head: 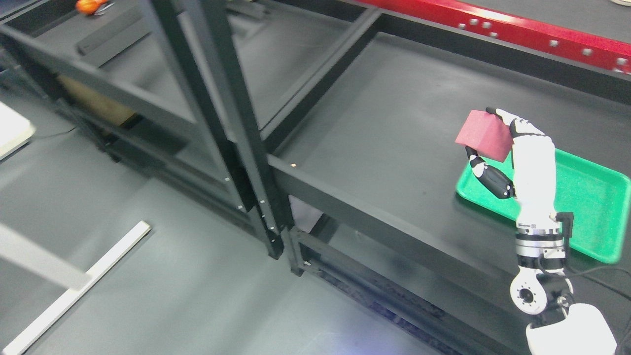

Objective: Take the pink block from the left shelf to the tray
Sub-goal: 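Carry the pink block in the right hand toward the blue tray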

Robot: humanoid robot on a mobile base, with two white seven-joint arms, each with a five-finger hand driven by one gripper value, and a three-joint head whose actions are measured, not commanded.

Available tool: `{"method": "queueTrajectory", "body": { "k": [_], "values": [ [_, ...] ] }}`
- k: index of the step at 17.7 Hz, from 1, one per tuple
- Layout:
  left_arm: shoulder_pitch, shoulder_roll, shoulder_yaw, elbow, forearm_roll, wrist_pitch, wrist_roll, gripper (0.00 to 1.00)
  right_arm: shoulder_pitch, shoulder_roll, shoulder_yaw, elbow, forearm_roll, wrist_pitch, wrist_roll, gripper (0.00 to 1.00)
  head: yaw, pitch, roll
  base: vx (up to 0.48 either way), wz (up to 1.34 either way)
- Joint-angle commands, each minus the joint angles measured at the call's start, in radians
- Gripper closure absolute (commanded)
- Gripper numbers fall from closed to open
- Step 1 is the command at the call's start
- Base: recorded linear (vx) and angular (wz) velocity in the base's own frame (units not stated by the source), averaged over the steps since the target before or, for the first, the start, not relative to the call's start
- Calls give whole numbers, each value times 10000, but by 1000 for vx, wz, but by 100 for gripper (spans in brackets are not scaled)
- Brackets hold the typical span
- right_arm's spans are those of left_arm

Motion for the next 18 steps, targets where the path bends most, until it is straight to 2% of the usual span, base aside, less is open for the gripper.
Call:
{"method": "queueTrajectory", "body": {
  "k": [1, 18],
  "values": [
    [0, 175, 0, -175, 0, -5, 4, 0, 45, -113, -53, -184, -178, -94, -22, 95, 0, 0, 0, -79, 577],
    [0, 175, 0, -175, 0, -5, 4, 0, 168, -113, -68, -185, -178, -125, -22, 95, 0, 3, 0, -72, 573]
  ]
}}
